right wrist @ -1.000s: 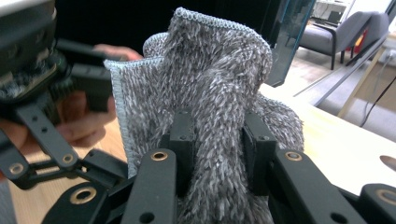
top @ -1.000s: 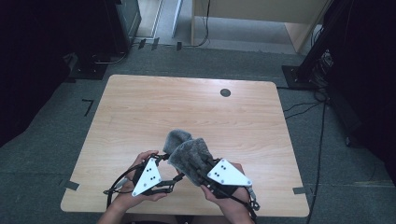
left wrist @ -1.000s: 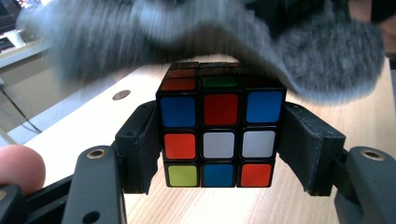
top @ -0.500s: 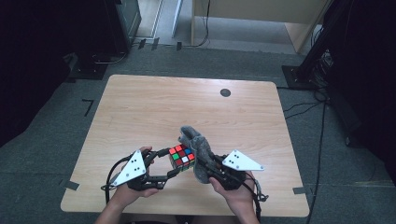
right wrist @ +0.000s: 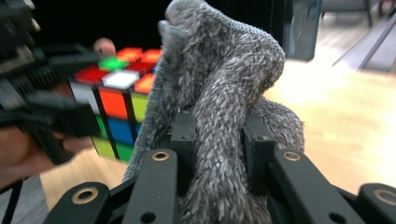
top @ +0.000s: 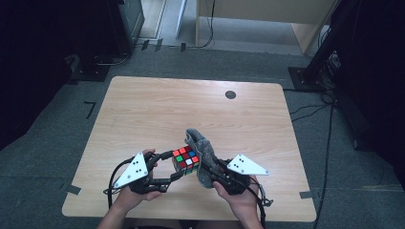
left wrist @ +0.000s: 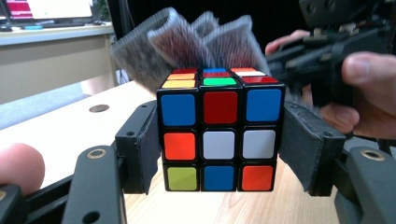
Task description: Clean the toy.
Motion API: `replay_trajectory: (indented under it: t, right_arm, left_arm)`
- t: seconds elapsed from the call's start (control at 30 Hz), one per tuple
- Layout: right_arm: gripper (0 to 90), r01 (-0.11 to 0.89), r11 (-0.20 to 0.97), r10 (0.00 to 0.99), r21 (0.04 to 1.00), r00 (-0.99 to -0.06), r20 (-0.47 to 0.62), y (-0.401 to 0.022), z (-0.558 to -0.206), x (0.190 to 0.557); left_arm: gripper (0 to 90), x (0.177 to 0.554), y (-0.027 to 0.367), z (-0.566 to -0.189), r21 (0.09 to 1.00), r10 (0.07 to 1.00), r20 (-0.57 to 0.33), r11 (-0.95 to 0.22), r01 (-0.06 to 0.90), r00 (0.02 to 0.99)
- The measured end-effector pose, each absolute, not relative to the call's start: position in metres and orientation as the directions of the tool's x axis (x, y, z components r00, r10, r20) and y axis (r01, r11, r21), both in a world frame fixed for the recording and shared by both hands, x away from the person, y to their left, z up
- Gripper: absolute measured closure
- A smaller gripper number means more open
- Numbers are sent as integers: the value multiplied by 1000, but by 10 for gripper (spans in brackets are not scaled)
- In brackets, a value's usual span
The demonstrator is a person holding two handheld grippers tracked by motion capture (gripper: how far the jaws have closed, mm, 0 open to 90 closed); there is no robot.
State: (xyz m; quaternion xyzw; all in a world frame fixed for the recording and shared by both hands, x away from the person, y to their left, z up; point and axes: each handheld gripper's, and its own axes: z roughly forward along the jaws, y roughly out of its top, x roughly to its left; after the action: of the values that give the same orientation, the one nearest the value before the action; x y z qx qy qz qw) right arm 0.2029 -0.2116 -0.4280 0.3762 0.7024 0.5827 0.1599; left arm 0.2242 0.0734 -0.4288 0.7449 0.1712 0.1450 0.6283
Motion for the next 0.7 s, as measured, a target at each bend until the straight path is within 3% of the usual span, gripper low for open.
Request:
replay_trajectory:
  t: [0.1, 0.37, 0.53, 0.7]
  right_arm:
    - [715, 391, 88, 709, 916, -671, 219, -207, -438, 207]
    - [716, 275, 26, 730, 961, -662, 170, -217, -416, 196]
    - [714, 336, 73, 717, 939, -672, 184, -209, -432, 201]
    - [706, 293, 100, 732, 951, -668, 130, -210, -428, 199]
  left_arm:
    - [348, 224, 74, -428, 989, 444, -25, -122, 88, 896]
    - [349, 220, 70, -425, 992, 430, -22, -106, 74, 902]
    - [348, 221, 72, -423, 991, 440, -34, -103, 88, 897]
    - [348, 220, 71, -423, 992, 444, -27, -99, 79, 896]
